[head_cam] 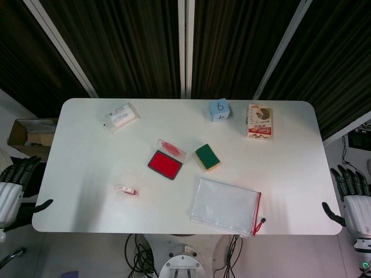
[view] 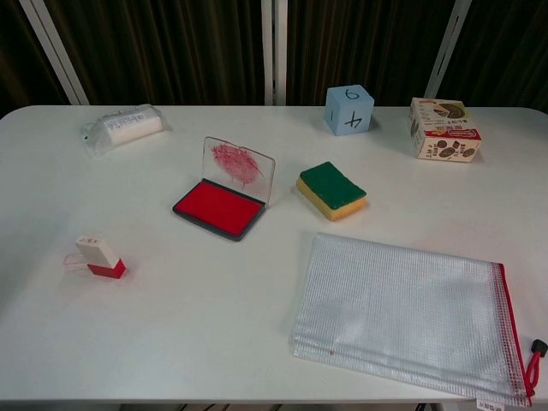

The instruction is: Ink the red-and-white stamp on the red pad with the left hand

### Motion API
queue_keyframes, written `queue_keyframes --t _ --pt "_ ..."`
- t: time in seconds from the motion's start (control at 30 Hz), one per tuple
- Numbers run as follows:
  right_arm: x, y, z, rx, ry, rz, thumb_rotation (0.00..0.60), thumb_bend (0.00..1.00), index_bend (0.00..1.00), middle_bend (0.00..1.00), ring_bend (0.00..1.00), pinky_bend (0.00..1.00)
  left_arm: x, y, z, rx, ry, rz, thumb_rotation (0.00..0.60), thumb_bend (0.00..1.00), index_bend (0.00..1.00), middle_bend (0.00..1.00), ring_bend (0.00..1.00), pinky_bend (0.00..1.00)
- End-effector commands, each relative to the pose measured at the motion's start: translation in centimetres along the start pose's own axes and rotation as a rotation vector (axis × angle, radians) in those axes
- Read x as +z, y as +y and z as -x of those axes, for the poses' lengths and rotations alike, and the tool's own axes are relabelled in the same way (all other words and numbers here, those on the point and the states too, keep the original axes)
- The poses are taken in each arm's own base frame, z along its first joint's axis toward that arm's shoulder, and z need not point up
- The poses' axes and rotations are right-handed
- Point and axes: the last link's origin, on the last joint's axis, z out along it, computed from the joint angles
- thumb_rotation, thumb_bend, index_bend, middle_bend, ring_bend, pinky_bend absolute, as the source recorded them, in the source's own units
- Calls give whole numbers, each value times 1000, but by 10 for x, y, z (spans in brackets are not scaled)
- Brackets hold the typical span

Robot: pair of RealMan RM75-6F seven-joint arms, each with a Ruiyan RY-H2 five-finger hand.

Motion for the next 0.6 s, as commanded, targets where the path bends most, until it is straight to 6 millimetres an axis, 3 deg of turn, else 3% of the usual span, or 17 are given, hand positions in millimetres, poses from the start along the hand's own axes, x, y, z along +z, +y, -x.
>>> queue_keyframes --t 0.03,0.13,0.2,0.23,0.37,0.5,0.6 --pt "1 0 -1 -3 0 2 600 183 0 0 0 0 4 5 1 -10 1 26 600 28 90 87 105 254" --pt "1 1 -1 -8 -7 5 600 183 0 0 0 0 8 11 5 -16 -1 62 600 28 90 87 110 298" --pt "1 1 -1 -11 -10 8 600 183 0 0 0 0 10 15 7 -17 -6 82 600 28 95 87 161 380" --pt "1 1 0 -13 -14 11 600 183 0 0 0 0 11 17 9 -18 -9 92 600 28 101 90 216 441" --pt "3 -1 3 -19 -47 15 600 183 0 0 0 0 16 32 22 -21 -54 182 600 29 174 194 604 725" --pt "4 -4 4 -21 -52 10 600 183 0 0 0 0 22 47 45 -4 -95 267 600 49 203 291 819 877" --pt "3 -4 2 -18 -41 10 600 183 0 0 0 0 31 54 61 -4 -132 299 600 59 209 309 891 920"
